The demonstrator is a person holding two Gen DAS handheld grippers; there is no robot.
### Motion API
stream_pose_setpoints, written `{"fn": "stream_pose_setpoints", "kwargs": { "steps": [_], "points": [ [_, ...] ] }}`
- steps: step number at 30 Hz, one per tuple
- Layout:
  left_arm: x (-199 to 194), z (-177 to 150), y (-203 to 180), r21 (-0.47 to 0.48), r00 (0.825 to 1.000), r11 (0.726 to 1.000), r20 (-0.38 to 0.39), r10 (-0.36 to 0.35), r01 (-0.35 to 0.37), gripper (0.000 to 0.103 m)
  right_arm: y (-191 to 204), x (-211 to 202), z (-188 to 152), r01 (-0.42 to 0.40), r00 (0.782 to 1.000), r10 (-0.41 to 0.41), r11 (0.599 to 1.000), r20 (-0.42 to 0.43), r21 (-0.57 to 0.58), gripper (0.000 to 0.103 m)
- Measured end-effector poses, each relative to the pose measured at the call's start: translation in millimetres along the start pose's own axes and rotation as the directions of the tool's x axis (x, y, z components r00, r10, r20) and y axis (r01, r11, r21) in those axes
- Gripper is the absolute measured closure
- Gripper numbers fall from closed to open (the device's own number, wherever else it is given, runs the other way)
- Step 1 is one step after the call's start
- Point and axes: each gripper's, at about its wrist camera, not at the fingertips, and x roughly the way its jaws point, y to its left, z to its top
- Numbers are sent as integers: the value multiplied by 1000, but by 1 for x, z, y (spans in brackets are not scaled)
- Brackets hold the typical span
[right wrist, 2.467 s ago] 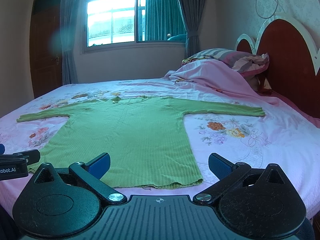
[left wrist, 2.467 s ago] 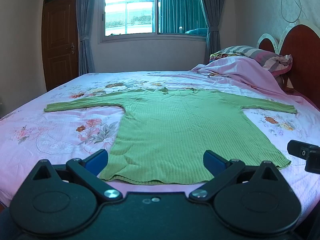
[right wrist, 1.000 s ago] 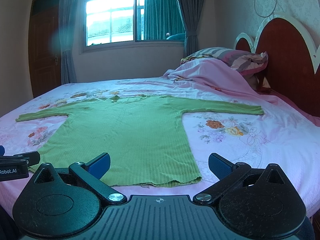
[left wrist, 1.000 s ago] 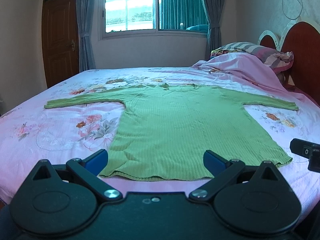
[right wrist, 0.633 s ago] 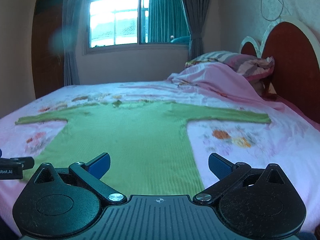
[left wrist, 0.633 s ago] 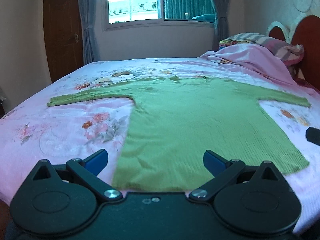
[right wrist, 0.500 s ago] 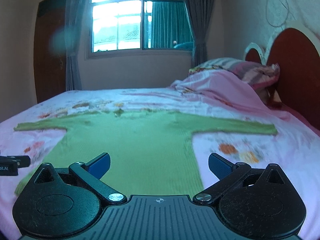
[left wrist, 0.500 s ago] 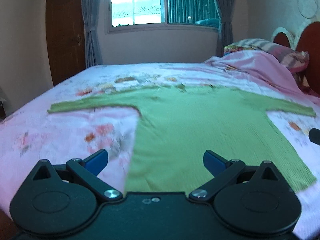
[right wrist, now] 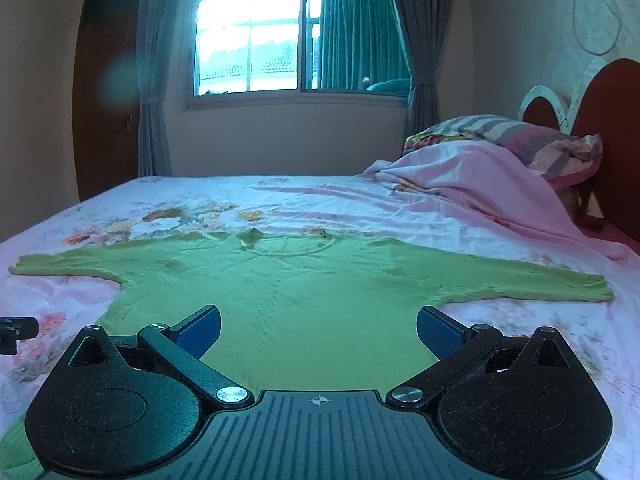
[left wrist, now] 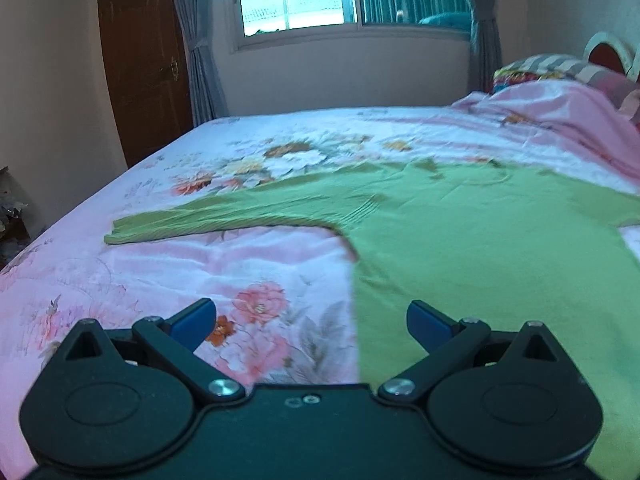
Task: Fold small clothes
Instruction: 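Move the left gripper to the sleeve cuff nearest it and grasp it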
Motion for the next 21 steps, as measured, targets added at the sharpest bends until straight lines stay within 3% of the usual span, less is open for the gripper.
{"fn": "stream_pose_setpoints", "kwargs": {
  "steps": [13, 17, 21],
  "points": [
    [84, 16, 35, 7, 997, 999, -63, 45, -45, 2, 26, 99, 0, -21, 998, 19, 999, -67, -28, 0],
    [111, 22, 50, 17, 996, 998, -60, 66, -65, 2, 34, 124, 5, -23, 997, 21, 999, -79, -30, 0],
    [145, 35, 89, -17, 995, 995, -24, 100, -100, 2, 40, 148, 12, -31, 997, 28, 998, -79, -46, 0]
  ]
}}
